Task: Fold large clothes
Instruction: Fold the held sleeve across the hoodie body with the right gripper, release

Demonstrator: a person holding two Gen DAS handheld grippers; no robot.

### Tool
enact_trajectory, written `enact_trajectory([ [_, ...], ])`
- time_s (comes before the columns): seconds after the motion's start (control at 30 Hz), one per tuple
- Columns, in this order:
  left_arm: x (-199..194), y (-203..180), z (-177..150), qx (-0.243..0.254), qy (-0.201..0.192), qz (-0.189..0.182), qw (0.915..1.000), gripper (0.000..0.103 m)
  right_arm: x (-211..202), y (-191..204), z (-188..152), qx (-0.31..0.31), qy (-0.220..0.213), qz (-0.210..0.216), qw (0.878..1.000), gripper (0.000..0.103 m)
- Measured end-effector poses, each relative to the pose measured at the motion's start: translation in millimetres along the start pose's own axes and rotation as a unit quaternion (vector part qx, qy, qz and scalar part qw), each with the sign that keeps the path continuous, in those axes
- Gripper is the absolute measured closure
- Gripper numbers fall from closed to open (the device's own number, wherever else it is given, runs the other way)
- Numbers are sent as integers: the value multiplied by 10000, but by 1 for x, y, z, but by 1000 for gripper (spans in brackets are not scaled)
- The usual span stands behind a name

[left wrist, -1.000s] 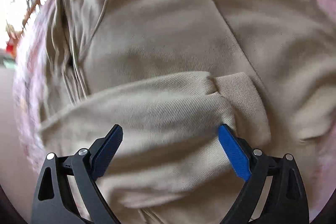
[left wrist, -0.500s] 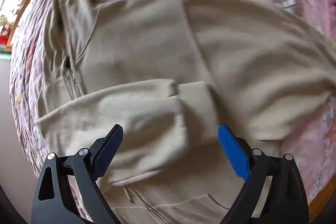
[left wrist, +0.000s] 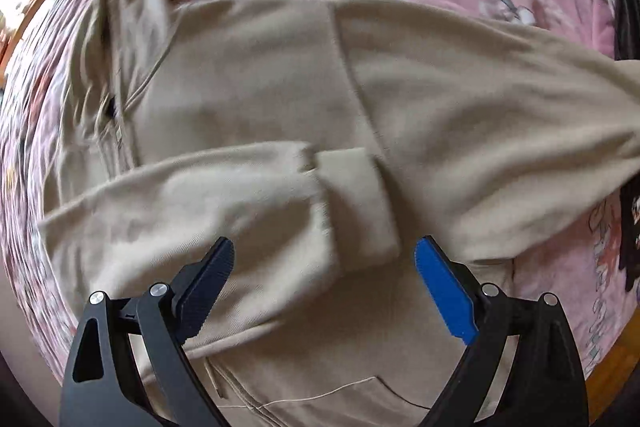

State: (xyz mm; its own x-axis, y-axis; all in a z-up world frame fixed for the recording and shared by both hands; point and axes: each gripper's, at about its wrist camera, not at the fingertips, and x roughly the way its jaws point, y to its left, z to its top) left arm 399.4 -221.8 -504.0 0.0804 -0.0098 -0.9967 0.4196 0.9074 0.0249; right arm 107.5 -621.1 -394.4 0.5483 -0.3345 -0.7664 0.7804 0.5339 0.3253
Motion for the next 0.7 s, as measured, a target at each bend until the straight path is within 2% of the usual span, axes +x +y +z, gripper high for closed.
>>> enact_trajectory([
  [0.07,2,20,-6,-304,-13,-6,9995,14,-21,33,0,-323,-251,20,9992,87],
  [0.17,2,53,-13,-789,-122,131,9967,14,-54,100,-12,-799,-497,445,9946,87],
  [0.2,2,71,-17,-1118,-116,97,9936,14,-66,128,-22,-929,-539,664,9920,87],
  [0.27,4,104,-25,-1526,66,-250,9880,14,-85,173,-43,-1169,-643,945,9865,87],
  [0.33,-3,131,-32,-1660,-71,-126,9860,14,-104,210,-67,-1358,-685,1281,9800,87],
  [0.47,-17,190,-54,-2035,-333,305,9780,14,-105,316,-133,-1666,-240,2176,9614,87],
  [0.53,-20,229,-76,-2474,-374,457,9671,14,-100,355,-167,-1864,47,2441,9517,87],
  [0.57,-22,243,-85,-2617,-390,534,9629,14,-95,376,-189,-1921,320,2616,9453,87],
  [0.63,-21,283,-115,-3038,-360,720,9493,14,-88,403,-226,-2021,553,2669,9407,87],
  [0.7,-12,310,-138,-3300,-162,682,9414,14,-80,432,-269,-2243,731,2667,9345,87],
])
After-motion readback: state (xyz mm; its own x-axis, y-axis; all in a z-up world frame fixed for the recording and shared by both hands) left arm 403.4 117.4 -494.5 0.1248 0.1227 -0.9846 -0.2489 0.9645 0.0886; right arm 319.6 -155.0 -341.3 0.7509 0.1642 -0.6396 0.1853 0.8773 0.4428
